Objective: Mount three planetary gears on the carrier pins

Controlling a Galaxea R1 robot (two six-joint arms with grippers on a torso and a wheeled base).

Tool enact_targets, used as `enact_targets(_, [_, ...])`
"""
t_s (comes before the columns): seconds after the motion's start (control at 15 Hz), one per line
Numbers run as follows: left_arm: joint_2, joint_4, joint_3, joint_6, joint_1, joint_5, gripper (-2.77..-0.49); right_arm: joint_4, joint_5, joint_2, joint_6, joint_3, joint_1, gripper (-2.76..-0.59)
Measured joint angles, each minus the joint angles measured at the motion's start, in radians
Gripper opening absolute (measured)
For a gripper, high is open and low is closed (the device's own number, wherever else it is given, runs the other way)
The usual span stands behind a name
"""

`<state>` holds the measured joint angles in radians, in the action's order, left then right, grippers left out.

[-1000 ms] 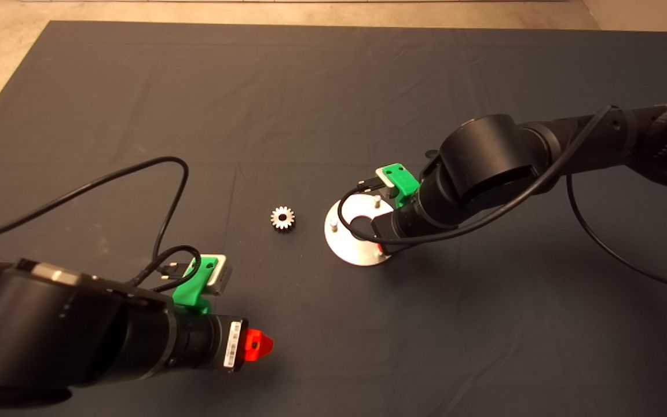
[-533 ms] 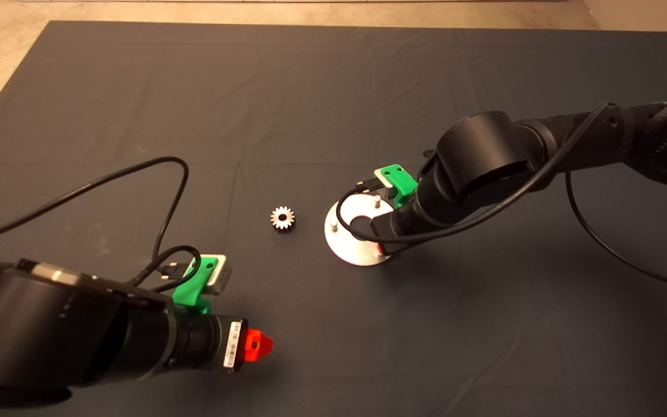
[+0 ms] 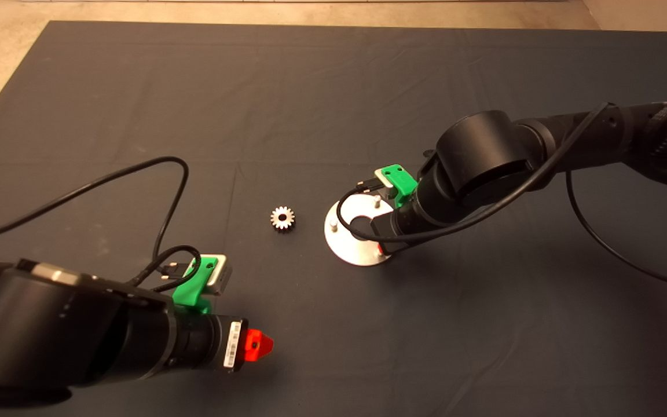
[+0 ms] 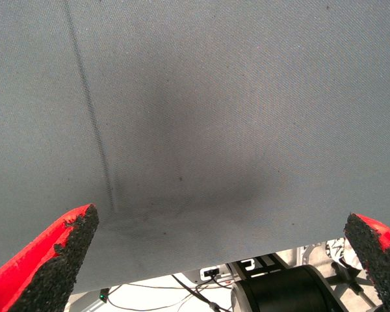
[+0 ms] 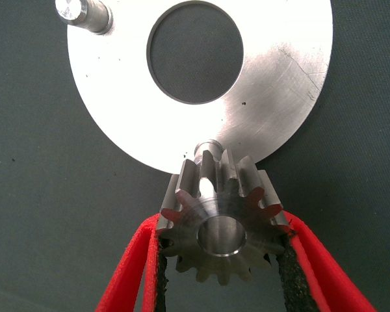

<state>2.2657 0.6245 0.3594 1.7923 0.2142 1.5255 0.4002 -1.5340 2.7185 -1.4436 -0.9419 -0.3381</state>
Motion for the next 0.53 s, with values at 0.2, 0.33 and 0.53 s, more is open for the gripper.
enact_targets(0.2, [0.0, 0.0, 0.0, 0.0, 0.0, 0.0, -0.5, -0.001, 0.0, 0.0, 0.0, -0.002, 0.001, -2.44])
enact_targets(0.33, [0.0, 0.0, 0.0, 0.0, 0.0, 0.0, -0.5, -0.001, 0.0, 0.0, 0.001, -0.002, 0.001, -2.44])
enact_targets(0.53, [0.0, 0.0, 0.0, 0.0, 0.0, 0.0, -0.5, -0.001, 0.0, 0.0, 0.003, -0.007, 0.009, -2.44])
